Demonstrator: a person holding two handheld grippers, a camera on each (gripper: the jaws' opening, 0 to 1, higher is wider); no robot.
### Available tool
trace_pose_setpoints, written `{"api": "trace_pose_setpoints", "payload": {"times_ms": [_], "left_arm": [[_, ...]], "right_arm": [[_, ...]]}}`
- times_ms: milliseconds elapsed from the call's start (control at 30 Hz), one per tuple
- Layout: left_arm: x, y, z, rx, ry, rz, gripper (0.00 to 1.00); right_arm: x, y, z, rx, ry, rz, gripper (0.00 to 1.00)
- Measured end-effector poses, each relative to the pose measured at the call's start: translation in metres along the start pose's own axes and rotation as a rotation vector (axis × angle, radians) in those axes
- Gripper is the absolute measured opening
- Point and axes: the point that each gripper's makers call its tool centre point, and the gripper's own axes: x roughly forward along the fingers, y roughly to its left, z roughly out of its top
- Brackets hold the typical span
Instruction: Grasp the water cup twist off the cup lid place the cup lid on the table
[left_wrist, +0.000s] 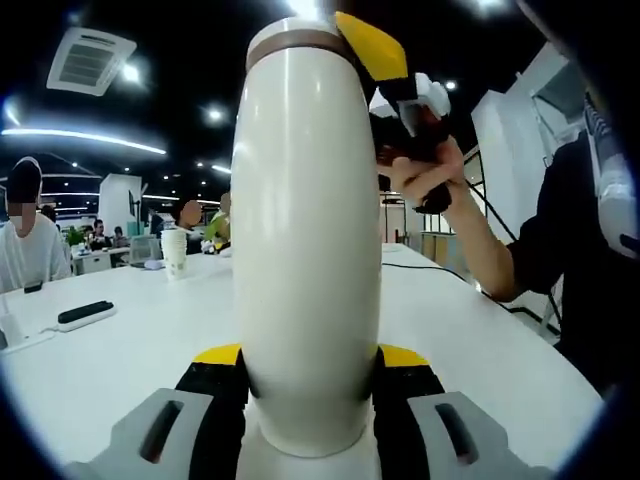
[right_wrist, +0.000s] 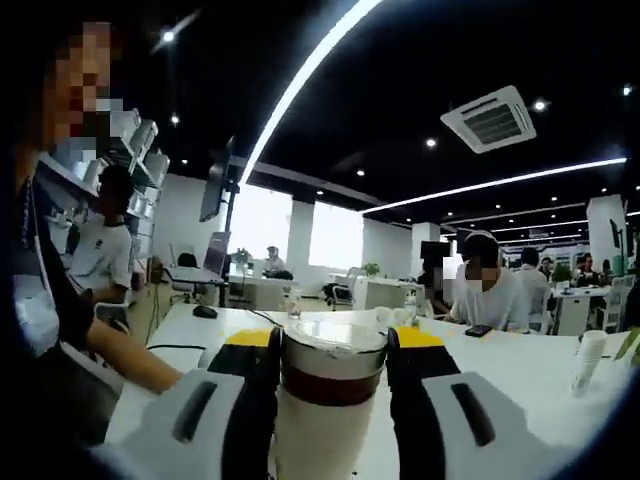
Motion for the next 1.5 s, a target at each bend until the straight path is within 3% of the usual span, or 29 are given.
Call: {"api": "trace_pose_setpoints", "payload": {"times_ms": [233,400,533,667,733,833,900,1033,1267,1500], "left_arm": [[0.000,-0.001,0.000,0.000,-0.001,-0.001,0.50],[0.001,-0.002,0.000,0.001,-0.001,-0.002,0.50],[0.001,-0.002,0.000,0.002,-0.002,-0.004,0.50],[0.001,-0.002,0.000,0.001,-0.002,-0.004,0.50],[0.001,-0.001,0.000,0.001,-0.002,-0.004,0.50],[0.001,-0.001,0.000,0.001,-0.002,-0.003,0.50],[0.001,-0.002,0.000,0.002,-0.002,-0.002,0.50],[0.001,-0.001,0.000,0.002,-0.001,-0.001,0.50],[0.001,0.000,0.000,0.002,-0.001,0.000,0.50],[0.000,0.001,0.000,0.002,-0.002,-0.001,0.50]], "right_arm": [[0.002,0.006,-0.002,0.019,-0.029,0.240,0.45],[0.003,0.006,-0.004,0.033,-0.030,0.275,0.45],[0.002,0.005,-0.004,0.052,-0.018,0.182,0.46],[-0.005,0.010,0.012,0.128,-0.084,-0.001,0.61],[-0.010,0.012,0.016,0.086,-0.091,-0.093,0.61],[-0.017,0.012,0.011,-0.054,-0.016,-0.276,0.59],[-0.019,0.014,0.009,-0.122,0.009,-0.357,0.57],[-0.013,0.023,0.013,-0.060,-0.035,-0.356,0.60],[-0.009,-0.006,0.001,-0.050,0.025,-0.413,0.57],[0.001,-0.004,-0.007,0.003,0.049,-0.306,0.46]]}}
